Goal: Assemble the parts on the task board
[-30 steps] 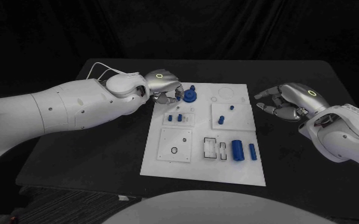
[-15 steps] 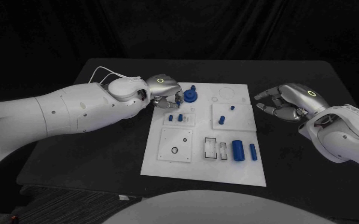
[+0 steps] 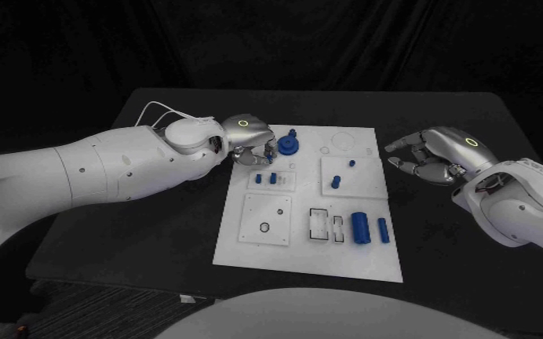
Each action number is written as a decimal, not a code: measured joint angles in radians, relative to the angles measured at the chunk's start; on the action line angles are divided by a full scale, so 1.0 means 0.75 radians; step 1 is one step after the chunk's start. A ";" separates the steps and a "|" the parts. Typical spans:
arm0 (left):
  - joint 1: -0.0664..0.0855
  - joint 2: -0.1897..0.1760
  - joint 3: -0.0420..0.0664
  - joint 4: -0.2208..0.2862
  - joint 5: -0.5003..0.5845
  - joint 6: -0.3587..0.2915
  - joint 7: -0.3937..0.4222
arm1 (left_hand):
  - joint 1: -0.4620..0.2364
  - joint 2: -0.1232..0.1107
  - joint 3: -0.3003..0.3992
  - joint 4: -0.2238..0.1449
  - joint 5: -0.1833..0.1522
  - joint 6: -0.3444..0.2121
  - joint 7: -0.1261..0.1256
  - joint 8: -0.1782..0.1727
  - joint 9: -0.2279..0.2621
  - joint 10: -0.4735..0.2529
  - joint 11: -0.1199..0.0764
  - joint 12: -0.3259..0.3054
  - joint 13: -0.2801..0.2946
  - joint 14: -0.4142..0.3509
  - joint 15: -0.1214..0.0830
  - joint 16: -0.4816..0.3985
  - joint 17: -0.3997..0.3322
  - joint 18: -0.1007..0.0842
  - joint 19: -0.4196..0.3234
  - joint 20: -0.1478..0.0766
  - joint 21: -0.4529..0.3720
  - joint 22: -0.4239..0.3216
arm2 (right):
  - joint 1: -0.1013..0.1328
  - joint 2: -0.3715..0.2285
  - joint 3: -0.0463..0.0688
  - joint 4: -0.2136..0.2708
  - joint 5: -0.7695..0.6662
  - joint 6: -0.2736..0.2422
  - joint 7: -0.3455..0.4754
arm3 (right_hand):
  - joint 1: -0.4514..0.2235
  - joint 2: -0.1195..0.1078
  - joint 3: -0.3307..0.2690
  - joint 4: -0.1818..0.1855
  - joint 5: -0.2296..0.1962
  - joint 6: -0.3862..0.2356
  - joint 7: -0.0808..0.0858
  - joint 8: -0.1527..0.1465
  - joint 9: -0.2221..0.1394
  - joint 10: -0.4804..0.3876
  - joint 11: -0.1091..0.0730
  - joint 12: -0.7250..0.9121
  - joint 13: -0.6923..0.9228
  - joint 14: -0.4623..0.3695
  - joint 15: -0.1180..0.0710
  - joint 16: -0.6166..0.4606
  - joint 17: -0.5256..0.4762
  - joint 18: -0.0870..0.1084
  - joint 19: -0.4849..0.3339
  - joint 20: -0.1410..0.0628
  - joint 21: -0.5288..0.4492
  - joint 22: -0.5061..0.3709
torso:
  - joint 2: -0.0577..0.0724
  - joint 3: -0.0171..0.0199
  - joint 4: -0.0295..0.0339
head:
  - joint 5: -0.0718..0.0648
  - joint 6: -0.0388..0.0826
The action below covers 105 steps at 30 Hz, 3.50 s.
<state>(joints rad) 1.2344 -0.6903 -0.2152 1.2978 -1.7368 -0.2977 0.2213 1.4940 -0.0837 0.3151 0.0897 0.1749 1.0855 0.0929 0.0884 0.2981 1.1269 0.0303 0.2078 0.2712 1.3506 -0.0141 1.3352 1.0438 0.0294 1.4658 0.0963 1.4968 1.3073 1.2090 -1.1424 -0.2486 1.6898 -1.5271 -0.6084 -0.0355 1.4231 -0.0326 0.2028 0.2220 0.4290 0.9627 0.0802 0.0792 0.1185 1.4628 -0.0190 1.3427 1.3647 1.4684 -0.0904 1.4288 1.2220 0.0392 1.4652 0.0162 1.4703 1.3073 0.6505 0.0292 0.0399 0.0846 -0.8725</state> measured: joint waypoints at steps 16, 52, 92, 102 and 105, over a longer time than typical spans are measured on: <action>-0.002 0.002 0.000 0.004 0.000 0.018 -0.006 | 0.000 0.000 0.000 0.000 -0.007 0.000 0.000 -0.005 -0.002 0.003 0.003 0.000 0.000 0.000 0.000 0.000 -0.006 0.000 0.000 0.000 -0.006 0.000 | -0.001 0.005 0.000 -0.004 0.000 0.004 0.000 | 0.001 0.001 0.004 -0.004 0.000 0.000 0.000 0.000 0.000 -0.002 0.002 0.001 0.000 -0.002 0.002 0.000 0.000 0.000 0.000 0.000 0.000 0.001 | 0.000 -0.0001 -0.0005 | -0.005 0.000; -0.009 0.005 0.003 0.014 0.002 0.056 -0.025 | 0.000 0.000 0.004 -0.004 -0.007 -0.005 0.000 -0.010 -0.003 0.013 0.004 -0.005 -0.002 -0.014 -0.005 -0.010 -0.029 0.000 0.000 0.000 -0.016 0.000 | -0.004 0.011 0.000 -0.010 0.000 0.015 -0.001 | 0.001 0.001 0.008 -0.008 0.005 0.000 0.000 0.000 -0.001 -0.002 0.002 0.001 0.000 -0.002 0.002 0.000 0.000 0.000 0.000 0.000 0.000 0.000 | 0.000 -0.0001 0.0001 | -0.009 0.000; 0.049 -0.166 0.000 -0.025 0.000 -0.235 -0.028 | -0.088 -0.064 -0.104 0.142 -0.165 -0.146 -0.093 0.101 -0.070 0.071 -0.045 -0.024 0.039 -0.185 -0.047 -0.255 -0.410 0.002 -0.052 -0.012 -0.166 0.001 | 0.016 -0.034 -0.001 0.033 0.000 0.018 -0.009 | 0.005 -0.006 0.011 -0.011 0.005 0.000 0.000 0.000 -0.002 -0.002 0.002 -0.010 0.000 -0.002 0.003 0.000 0.004 0.000 0.000 0.000 0.000 0.000 | 0.001 -0.0027 -0.0006 | -0.025 0.000; 0.132 -0.335 0.001 0.115 0.141 -0.400 0.027 | -0.228 -0.008 -0.149 0.263 -0.165 0.060 -0.059 0.163 -0.044 0.196 -0.027 0.060 0.125 -0.407 -0.005 -0.590 -0.684 0.107 -0.399 -0.003 -0.659 0.001 | 0.191 -0.028 0.000 0.098 -0.005 -0.001 -0.042 | 0.013 -0.025 0.037 0.000 -0.065 0.015 0.006 0.000 -0.008 -0.231 -0.001 -0.371 -0.369 -0.003 0.007 -0.063 -0.157 0.000 0.005 0.005 0.022 0.001 | 0.008 -0.0138 0.0009 | -0.040 0.000; 0.139 -0.372 0.000 0.167 0.306 -0.433 0.086 | -0.308 0.040 -0.172 0.271 -0.042 0.041 -0.013 0.109 -0.065 0.090 0.025 -0.017 0.102 -0.542 0.067 -0.809 -0.774 0.158 -0.769 0.041 -1.180 -0.085 | 0.260 -0.002 0.001 0.108 -0.019 0.010 -0.077 | 0.024 -0.050 0.048 0.004 -0.120 0.025 0.007 0.000 -0.008 -0.408 0.002 -0.654 -0.861 -0.002 0.006 -0.063 -0.161 0.000 0.000 0.010 -0.008 0.001 | 0.012 -0.0202 0.0031 | -0.048 0.000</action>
<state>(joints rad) 1.3390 -0.9694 -0.2153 1.4233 -1.5072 -0.6222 0.2861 1.2633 -0.0538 0.1862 0.2931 0.1438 1.1161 0.0831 0.1702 0.2492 1.1944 0.0490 0.1949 0.3479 0.9442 0.0359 0.7282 0.4633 0.1478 0.8888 0.1274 0.6115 1.2432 1.4040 -1.1438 -0.2479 1.7704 -1.5415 -0.6011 -0.0930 1.4410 -0.0703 0.2387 0.2249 0.3392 0.9818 0.0852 0.0792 0.1127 1.1568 -0.0177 0.8523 0.7191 1.4669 -0.0858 1.3813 1.1013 0.0391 1.4650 0.0235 1.4640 1.3081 0.6593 0.0141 0.0422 0.0482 -0.8725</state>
